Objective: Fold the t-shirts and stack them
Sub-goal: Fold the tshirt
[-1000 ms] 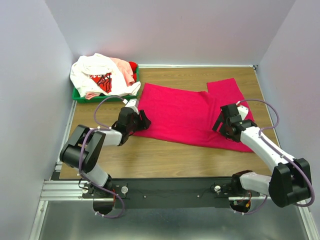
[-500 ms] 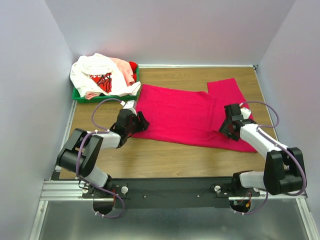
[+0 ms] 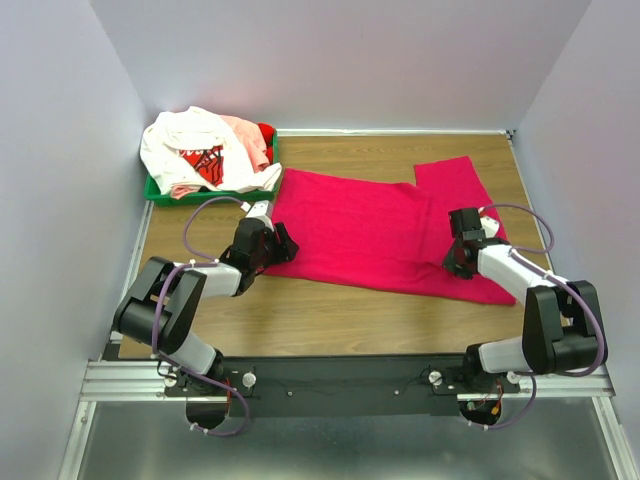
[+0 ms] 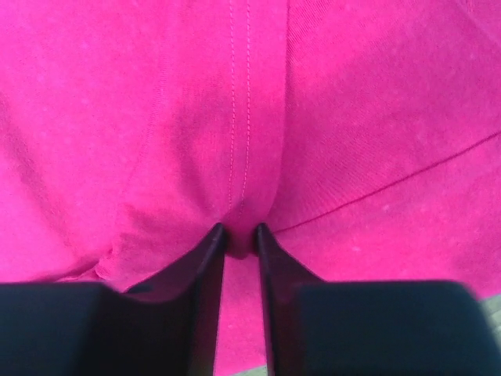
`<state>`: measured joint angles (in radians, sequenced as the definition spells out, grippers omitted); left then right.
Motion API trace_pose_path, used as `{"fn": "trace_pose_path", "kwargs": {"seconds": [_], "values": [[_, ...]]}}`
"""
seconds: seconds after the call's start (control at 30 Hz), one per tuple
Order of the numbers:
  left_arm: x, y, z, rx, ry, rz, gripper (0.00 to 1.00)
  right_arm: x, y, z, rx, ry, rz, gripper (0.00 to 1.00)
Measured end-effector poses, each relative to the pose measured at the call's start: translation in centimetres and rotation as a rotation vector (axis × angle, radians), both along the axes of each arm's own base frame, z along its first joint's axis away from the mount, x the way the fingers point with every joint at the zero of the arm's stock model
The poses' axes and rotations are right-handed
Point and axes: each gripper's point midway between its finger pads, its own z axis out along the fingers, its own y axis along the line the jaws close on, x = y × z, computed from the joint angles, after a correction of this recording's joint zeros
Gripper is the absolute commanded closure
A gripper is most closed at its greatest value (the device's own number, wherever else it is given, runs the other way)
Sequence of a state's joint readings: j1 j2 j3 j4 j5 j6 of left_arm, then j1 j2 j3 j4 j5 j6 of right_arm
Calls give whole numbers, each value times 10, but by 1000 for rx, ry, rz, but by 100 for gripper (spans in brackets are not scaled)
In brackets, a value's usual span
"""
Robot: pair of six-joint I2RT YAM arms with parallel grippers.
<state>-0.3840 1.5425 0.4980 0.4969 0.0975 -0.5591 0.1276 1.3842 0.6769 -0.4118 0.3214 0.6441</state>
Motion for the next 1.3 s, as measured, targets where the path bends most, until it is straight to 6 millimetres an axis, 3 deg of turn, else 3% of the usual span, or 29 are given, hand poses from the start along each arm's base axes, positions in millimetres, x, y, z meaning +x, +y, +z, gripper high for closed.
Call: {"fn": "trace_pose_path", "kwargs": {"seconds": [0.1,0.43,0.73,1.3], "values": [[0,0,0,0,0,0,39,1,0,0,2,-5,0,85],[0,0,0,1,1,-1,39,4,-1,3,-7,-5,22,93],[3,-1,0,2,4,0,38,46,3,16,-21,-26,58,96],[5,-2,0,6,13,0,38,84,20,20,35,-34,116,96]]}}
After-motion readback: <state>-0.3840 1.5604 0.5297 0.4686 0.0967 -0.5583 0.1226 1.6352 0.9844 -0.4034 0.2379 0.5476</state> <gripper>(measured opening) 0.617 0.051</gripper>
